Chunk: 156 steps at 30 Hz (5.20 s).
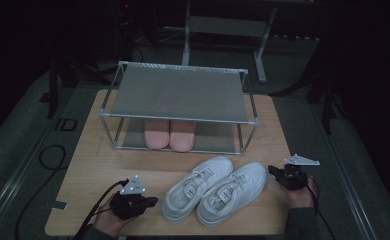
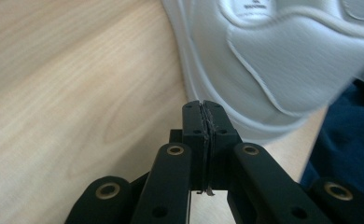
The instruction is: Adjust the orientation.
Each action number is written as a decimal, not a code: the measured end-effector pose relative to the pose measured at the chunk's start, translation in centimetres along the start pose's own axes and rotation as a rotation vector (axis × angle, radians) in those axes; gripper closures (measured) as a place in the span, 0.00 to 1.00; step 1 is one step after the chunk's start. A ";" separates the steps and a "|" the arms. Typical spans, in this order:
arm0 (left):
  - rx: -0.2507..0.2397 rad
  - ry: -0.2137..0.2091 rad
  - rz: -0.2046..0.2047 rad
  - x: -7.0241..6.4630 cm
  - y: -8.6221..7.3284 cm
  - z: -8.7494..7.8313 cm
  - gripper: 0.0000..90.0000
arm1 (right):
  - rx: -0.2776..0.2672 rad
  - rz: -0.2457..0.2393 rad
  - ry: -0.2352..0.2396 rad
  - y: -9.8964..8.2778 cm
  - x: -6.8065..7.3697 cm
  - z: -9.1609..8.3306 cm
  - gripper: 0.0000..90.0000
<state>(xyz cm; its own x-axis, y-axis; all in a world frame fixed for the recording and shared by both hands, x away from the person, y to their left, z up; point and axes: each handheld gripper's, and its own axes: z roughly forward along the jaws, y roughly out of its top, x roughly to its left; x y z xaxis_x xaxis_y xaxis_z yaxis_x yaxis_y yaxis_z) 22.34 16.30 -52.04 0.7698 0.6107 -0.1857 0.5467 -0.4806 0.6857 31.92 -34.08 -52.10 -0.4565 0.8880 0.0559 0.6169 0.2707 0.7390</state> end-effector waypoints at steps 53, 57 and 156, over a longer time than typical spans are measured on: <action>0.013 -0.060 0.021 -2.1 1.1 3.7 0.97 | -0.004 0.022 0.073 -1.6 2.0 0.1 1.00; 0.015 -0.063 0.024 -2.2 1.1 3.6 0.95 | -0.001 0.012 0.081 -1.6 2.1 0.1 1.00; 0.166 -0.032 0.230 -5.3 13.7 8.5 0.80 | -0.059 -0.019 0.093 -5.4 4.2 -4.5 0.97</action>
<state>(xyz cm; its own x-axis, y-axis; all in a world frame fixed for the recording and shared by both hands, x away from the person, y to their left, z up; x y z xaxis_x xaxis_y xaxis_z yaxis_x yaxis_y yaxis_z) 28.50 1.14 -47.62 0.8886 0.4545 -0.0623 0.4005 -0.7025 0.5883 23.83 -33.43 -52.83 -0.5264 0.8441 0.1015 0.5703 0.2621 0.7785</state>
